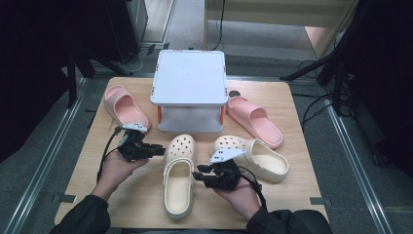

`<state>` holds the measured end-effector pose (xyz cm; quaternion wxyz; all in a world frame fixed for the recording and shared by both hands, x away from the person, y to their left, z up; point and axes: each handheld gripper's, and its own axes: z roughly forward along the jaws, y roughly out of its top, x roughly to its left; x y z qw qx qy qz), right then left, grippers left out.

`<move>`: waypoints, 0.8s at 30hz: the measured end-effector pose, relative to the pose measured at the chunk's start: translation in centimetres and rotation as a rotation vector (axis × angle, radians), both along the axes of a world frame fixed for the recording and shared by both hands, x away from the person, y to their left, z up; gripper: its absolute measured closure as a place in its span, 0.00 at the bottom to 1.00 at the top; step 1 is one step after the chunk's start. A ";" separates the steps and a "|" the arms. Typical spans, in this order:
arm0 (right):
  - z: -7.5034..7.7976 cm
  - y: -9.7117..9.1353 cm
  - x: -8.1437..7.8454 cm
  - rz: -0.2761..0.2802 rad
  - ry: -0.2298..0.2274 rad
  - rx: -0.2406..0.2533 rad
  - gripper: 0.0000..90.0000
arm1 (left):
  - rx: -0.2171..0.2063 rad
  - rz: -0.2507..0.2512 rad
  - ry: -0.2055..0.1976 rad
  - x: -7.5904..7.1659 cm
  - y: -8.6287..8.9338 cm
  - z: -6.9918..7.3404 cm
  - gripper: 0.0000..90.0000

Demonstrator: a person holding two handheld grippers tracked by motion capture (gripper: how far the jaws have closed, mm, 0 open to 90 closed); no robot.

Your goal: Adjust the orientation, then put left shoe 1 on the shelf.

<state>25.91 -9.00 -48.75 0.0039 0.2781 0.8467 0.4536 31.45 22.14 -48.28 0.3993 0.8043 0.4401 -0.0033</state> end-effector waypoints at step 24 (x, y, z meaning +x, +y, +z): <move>0.4 0.6 -0.9 -0.120 0.047 0.030 0.44 | -0.034 -0.079 -0.084 3.0 1.4 7.8 0.92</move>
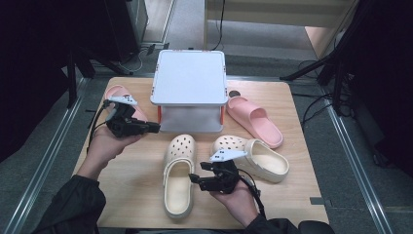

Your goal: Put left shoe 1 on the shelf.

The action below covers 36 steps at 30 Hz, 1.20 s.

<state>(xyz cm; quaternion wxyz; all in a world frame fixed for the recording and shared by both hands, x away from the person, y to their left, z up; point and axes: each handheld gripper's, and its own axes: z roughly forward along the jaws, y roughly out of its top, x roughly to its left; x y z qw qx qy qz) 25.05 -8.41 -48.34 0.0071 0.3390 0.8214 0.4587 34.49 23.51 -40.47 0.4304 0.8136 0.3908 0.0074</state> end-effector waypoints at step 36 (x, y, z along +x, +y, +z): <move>-2.7 4.3 0.6 -0.151 -0.015 -0.138 0.52 | -0.009 0.090 -0.055 7.1 0.8 1.9 0.95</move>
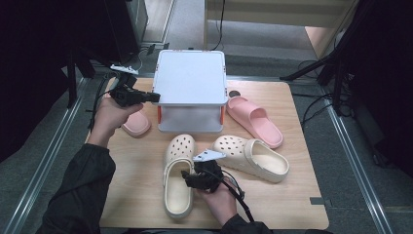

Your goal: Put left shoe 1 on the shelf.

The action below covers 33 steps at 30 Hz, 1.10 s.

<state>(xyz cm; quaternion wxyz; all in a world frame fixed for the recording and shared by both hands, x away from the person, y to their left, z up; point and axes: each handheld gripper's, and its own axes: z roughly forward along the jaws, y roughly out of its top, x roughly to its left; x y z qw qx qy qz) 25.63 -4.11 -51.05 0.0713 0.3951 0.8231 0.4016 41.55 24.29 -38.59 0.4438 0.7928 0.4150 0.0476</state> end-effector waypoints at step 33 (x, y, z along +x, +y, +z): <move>5.2 0.8 9.5 -0.120 -0.095 0.033 0.86 | -0.015 -0.002 0.001 0.0 0.2 -0.1 0.94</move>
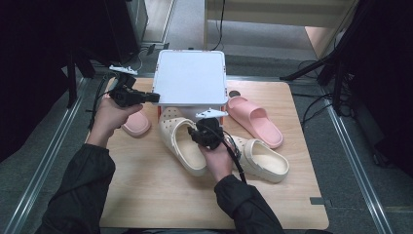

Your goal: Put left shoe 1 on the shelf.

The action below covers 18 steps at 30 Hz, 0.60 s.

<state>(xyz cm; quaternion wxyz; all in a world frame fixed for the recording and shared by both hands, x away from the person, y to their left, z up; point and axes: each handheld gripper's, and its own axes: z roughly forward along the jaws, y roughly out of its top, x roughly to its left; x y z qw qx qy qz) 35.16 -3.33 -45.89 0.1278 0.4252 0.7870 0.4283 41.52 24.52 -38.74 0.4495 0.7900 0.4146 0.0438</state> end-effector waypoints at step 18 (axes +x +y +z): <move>-2.3 0.7 2.9 -0.101 0.034 0.029 0.75 | -0.007 -0.023 -0.009 0.2 0.2 -0.1 0.94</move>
